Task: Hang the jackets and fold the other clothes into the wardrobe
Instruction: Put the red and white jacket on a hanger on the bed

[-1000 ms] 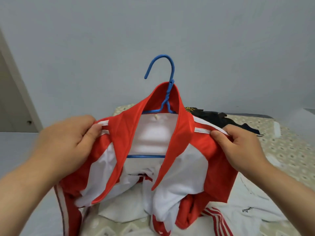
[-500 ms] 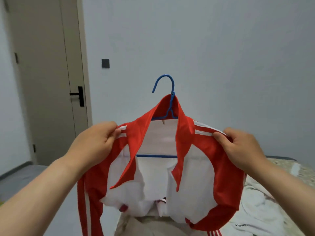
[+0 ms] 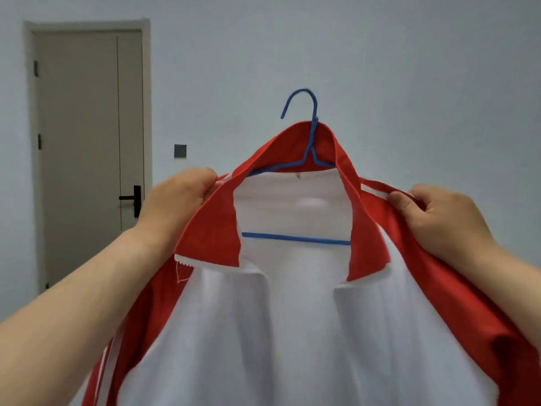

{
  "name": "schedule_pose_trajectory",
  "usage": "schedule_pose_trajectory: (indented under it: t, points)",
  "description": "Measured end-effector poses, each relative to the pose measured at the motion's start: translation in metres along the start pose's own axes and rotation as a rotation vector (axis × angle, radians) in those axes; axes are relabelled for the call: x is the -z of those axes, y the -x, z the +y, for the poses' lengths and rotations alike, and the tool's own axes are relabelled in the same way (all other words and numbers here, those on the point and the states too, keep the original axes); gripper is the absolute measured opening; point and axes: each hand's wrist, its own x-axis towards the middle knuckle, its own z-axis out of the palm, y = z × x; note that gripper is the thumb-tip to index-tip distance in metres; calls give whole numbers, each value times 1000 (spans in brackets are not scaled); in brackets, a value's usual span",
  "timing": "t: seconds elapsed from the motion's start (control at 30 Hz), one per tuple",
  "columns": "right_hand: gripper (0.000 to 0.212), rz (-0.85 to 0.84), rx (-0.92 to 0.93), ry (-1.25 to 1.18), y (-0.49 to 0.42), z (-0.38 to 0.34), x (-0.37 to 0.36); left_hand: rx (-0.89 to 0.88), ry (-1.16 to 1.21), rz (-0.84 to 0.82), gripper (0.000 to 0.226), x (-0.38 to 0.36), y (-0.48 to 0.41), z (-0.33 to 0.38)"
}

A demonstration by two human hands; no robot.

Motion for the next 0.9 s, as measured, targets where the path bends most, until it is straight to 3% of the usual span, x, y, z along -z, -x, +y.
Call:
schedule_pose_trajectory:
  t: [0.17, 0.33, 0.6, 0.77, 0.9]
  points:
    - [52, -197, -115, 15, 57, 34, -73, 6, 79, -174, 29, -78, 65, -9]
    - [47, -407, -235, 44, 137, 68, -177, 76, 101, -453, 26, -170, 151, -26]
    - [38, -581, -439, 201, 248, 88, -359, 232, 135, -828, 39, -330, 288, -84]
    - [38, -679, -436, 237, 288, 110, -469, 269, 52, -903, 40, -418, 345, -126]
    - [34, -686, -287, 214, 285, 131, -551, 270, 24, -927, 35, -490, 361, -164]
